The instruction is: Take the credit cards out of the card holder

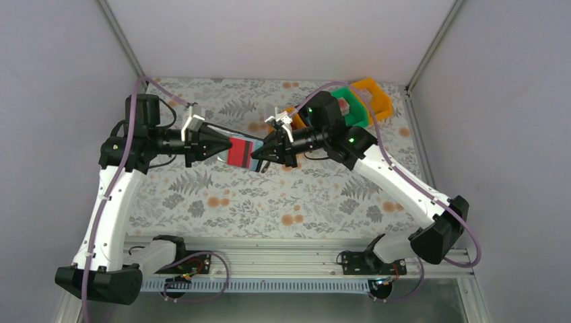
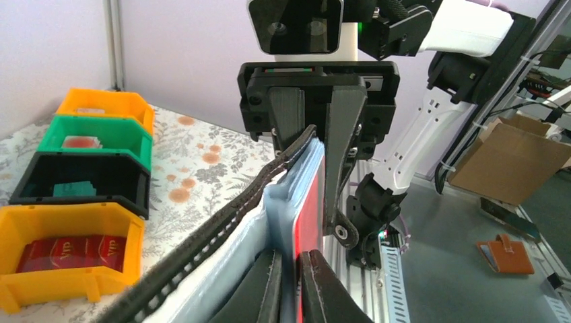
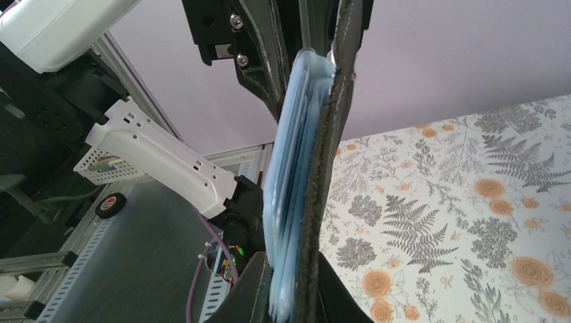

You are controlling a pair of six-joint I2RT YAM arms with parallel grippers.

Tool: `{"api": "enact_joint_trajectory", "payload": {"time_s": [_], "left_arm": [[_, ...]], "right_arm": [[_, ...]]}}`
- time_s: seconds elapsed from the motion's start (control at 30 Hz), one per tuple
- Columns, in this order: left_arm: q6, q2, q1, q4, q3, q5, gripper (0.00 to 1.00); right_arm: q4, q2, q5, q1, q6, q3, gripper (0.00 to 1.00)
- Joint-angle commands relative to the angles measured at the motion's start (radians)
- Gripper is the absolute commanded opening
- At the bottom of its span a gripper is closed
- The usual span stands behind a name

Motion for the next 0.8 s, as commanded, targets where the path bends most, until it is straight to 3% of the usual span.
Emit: {"api": "enact_joint_trajectory", "payload": {"time_s": [0.0,0.1,0.2,0.33,0.5,0.57,0.63,0.77], "left_arm": [[0.074,0.000,0.020,-0.033,0.008,0.010,0.17],[0.080,-0.006,0.020,-0.025,-0.005,0.049,0.24],[0.048,-0.004,0.020,0.006,-0.014,0.051,0.12],[0.050,0.012,0.020,0.001,-0.017,0.059,0.25],[0.036,0.025,0.016,0.024,-0.017,0.094,0.26],[0.031,0.028,0.007,0.035,-0.012,0.107,0.21],[0.030,0.030,0.004,0.033,-0.004,0.093,0.07],[0.057,0.051,0.004,-0.008,0.010,0.103,0.03]], "right_arm": [[-0.020,-0.024,-0.037,-0.010,-0.017,0.026,0.04],[-0.021,0.000,-0.069,-0.010,-0.009,0.050,0.04],[-0.021,0.005,-0.073,-0.009,-0.010,0.059,0.04],[-0.013,0.002,-0.083,-0.009,-0.004,0.063,0.04],[0.000,0.005,-0.094,-0.006,0.002,0.070,0.04],[-0.001,0.012,-0.098,-0.005,0.004,0.077,0.04],[0.006,0.015,-0.102,-0.005,0.012,0.082,0.04],[0.008,0.030,-0.101,-0.004,0.018,0.110,0.04]]}}
